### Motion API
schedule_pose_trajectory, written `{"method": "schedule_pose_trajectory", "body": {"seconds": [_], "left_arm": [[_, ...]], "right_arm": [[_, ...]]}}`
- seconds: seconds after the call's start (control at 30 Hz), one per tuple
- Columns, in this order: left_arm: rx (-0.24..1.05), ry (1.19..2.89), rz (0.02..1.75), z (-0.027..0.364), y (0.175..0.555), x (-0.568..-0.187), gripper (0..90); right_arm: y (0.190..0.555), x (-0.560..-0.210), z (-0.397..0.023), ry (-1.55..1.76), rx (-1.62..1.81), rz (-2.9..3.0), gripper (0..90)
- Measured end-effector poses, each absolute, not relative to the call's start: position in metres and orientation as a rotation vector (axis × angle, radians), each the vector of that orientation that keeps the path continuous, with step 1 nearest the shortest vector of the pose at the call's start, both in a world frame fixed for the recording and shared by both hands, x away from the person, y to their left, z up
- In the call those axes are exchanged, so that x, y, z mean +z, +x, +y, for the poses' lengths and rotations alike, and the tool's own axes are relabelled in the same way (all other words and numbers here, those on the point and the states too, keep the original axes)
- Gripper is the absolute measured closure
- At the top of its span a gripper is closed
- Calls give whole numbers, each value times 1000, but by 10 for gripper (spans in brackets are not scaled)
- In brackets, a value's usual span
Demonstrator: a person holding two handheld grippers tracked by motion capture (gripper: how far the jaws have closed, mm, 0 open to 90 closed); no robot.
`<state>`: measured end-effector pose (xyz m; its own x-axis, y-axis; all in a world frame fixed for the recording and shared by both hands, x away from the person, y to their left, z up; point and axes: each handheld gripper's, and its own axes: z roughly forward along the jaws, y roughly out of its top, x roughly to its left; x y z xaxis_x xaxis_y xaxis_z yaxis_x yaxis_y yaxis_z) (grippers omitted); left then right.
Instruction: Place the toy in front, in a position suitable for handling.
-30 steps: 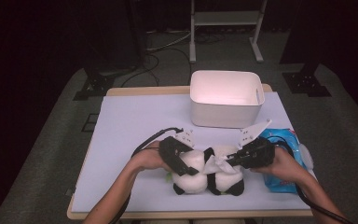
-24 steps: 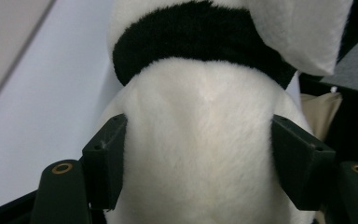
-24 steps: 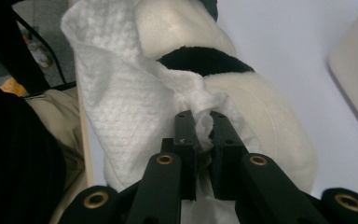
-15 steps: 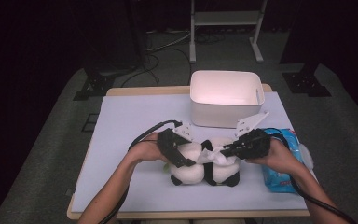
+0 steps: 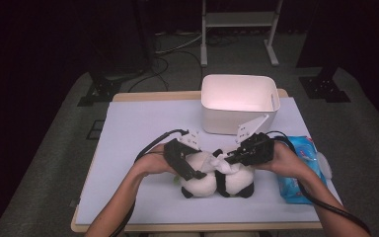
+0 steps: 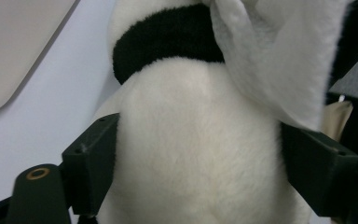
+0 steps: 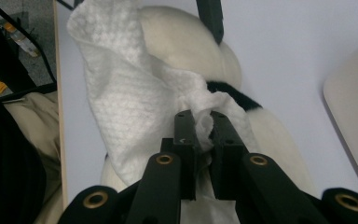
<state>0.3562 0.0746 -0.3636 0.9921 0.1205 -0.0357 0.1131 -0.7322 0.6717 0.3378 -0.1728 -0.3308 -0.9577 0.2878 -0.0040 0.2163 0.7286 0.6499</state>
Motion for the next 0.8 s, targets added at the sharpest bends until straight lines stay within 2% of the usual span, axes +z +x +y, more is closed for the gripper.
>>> {"method": "schedule_pose_trajectory", "body": {"seconds": [0.23,0.8], "left_arm": [[21,2370,188,76,354,-359,110],[-44,2375,260,91,353,-370,73]], "right_arm": [[334,-336,-191,466,1070,2821,819],[319,-339,-202,477,1078,2816,819]]}}
